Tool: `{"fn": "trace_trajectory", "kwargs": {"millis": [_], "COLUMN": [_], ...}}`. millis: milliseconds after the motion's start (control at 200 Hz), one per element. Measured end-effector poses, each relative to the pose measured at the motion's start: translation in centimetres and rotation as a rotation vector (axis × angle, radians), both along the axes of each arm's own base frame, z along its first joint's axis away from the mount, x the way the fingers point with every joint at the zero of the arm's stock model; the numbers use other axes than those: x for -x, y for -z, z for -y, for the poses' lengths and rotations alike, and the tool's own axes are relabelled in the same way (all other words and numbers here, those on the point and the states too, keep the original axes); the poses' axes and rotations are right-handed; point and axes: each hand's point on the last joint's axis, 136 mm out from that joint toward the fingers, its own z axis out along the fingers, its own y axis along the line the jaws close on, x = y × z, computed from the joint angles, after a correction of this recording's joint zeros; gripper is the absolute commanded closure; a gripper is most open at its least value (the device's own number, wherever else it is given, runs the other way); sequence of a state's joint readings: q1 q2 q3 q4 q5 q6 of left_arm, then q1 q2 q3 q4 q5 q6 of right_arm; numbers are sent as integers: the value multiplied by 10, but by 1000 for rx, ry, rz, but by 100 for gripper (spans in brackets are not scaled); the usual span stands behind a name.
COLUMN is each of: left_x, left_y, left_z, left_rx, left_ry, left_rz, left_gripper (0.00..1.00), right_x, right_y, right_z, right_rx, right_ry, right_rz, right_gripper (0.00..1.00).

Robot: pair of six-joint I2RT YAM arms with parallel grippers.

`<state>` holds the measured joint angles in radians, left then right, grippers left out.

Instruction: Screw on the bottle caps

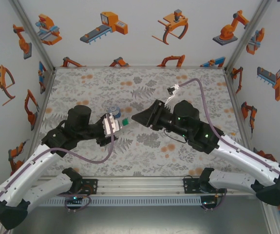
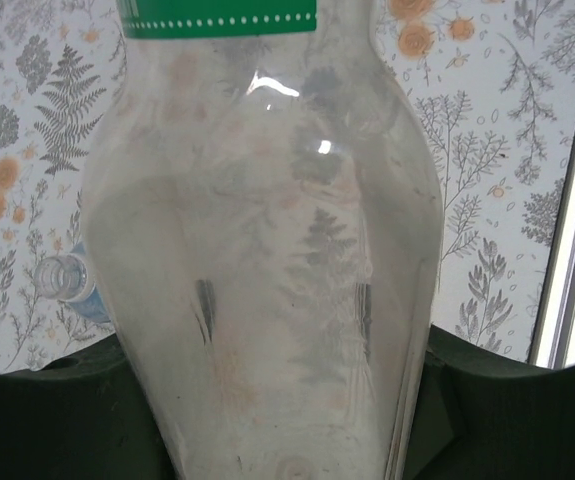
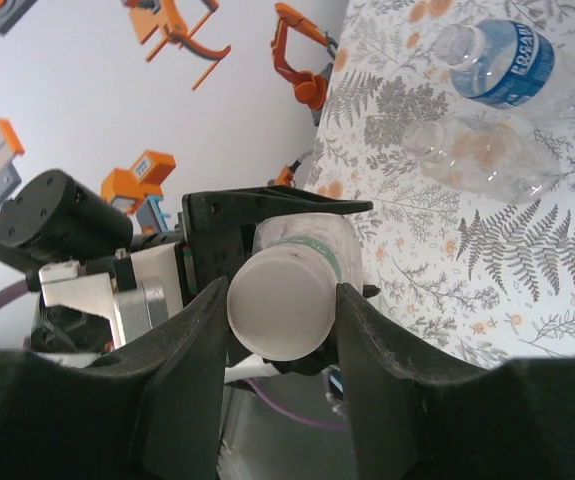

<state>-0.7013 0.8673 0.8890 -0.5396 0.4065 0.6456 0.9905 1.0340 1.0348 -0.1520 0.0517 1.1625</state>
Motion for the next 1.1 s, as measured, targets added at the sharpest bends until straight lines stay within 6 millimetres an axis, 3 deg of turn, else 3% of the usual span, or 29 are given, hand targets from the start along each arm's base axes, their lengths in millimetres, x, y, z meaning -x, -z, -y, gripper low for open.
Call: {"fn": "trace_trajectory", "kwargs": {"millis": [120, 215, 361, 536, 746, 921, 1102], "left_x": [-3, 1, 11, 18, 27, 37, 46], "left_y": [2, -3, -4, 3, 15, 23, 20], "left_z": [0, 5, 12, 16, 22, 23, 25], "left_rx": [-15, -1, 5, -8, -21, -29, -6], "left_ry": [-2, 43, 130, 196, 261, 310, 357], "left_rz": [14, 43, 67, 47, -17, -71, -89], "left_gripper": [100, 100, 100, 100, 100, 100, 100], "right_x": [-2, -3, -1, 8, 45, 87, 107], "right_y": [3, 1, -9, -31, -52, -47, -28], "right_z": [2, 4, 9, 29, 34, 21, 9], "right_rx": [6, 29, 130, 261, 393, 463, 499], "right_ry": [18, 13, -23, -71, -285, -593, -804], "right_rz": [-9, 30, 155, 391, 767, 1073, 1232], "right_gripper": [51, 39, 39, 40, 43, 43, 41]}}
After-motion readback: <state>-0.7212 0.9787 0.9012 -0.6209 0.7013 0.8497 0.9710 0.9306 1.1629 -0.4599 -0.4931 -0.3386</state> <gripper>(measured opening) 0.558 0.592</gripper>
